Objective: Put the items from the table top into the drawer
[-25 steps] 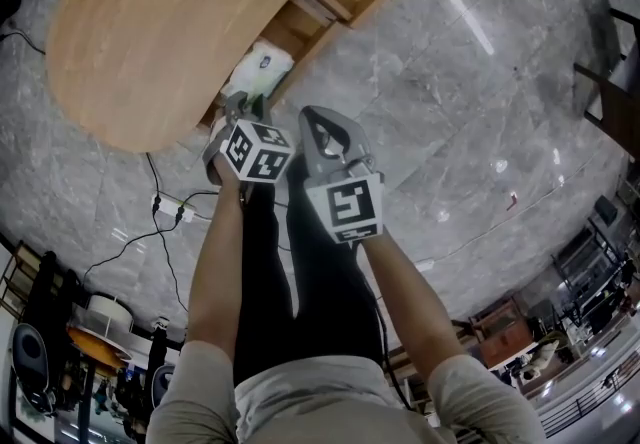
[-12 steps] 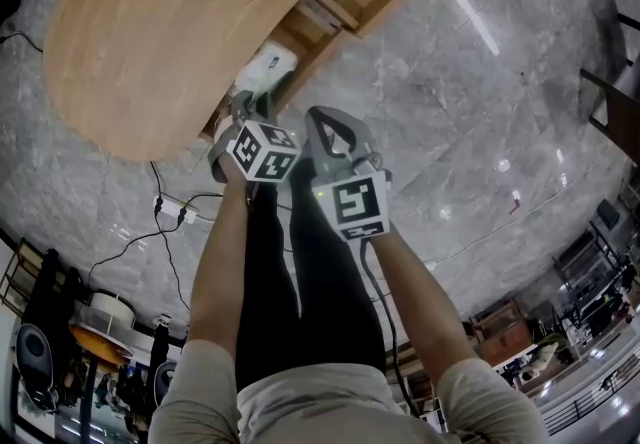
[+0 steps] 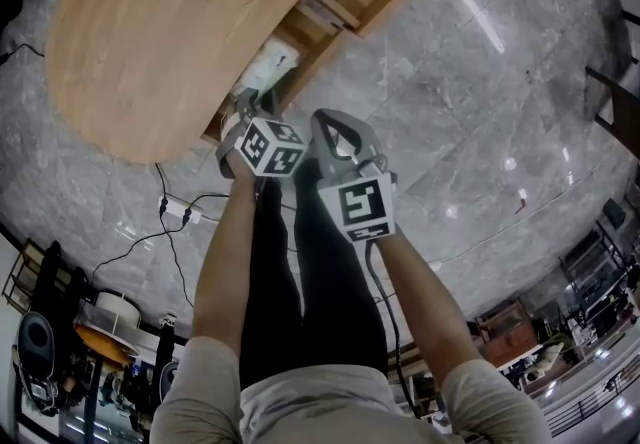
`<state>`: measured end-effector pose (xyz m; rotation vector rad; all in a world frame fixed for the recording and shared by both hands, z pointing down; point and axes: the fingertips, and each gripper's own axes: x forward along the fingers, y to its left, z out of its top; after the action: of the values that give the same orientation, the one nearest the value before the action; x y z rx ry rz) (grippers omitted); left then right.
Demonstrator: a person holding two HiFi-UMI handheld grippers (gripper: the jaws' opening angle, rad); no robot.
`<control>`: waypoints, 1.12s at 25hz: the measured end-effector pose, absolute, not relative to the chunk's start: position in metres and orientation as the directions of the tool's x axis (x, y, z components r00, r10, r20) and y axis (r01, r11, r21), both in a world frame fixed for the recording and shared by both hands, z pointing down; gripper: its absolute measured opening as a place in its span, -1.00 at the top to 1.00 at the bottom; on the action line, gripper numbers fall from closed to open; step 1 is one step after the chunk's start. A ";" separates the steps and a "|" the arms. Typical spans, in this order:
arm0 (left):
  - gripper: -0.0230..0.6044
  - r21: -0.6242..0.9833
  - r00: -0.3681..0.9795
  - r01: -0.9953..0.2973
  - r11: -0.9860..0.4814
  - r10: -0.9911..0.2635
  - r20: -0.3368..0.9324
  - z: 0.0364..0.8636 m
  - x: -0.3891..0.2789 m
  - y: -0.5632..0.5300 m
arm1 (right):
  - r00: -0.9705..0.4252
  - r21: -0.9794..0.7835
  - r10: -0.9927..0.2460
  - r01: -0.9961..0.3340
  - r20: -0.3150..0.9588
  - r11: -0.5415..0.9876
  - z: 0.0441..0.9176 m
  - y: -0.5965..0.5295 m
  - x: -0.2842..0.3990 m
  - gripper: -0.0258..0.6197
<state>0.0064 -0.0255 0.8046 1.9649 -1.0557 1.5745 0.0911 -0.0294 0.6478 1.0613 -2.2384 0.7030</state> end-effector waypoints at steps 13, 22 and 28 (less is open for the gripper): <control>0.55 -0.049 0.161 -0.799 -0.600 -0.292 0.943 0.813 0.010 -0.033 | -0.521 -0.225 -0.524 -0.820 0.675 0.525 0.656 -0.038 0.096 0.90; 0.43 -0.015 0.200 -0.815 -0.580 -0.306 0.931 0.793 0.007 -0.033 | -0.510 -0.213 -0.536 -0.827 0.673 0.520 0.644 -0.036 0.091 0.90; 0.43 0.024 0.237 -0.822 -0.569 -0.304 0.923 0.774 0.003 -0.021 | -0.509 -0.206 -0.543 -0.828 0.668 0.521 0.633 -0.031 0.081 0.90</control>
<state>0.0030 -0.0206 0.7741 1.9979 -1.0267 1.3139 0.0811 -0.0312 0.6334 1.1137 -2.2294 0.7017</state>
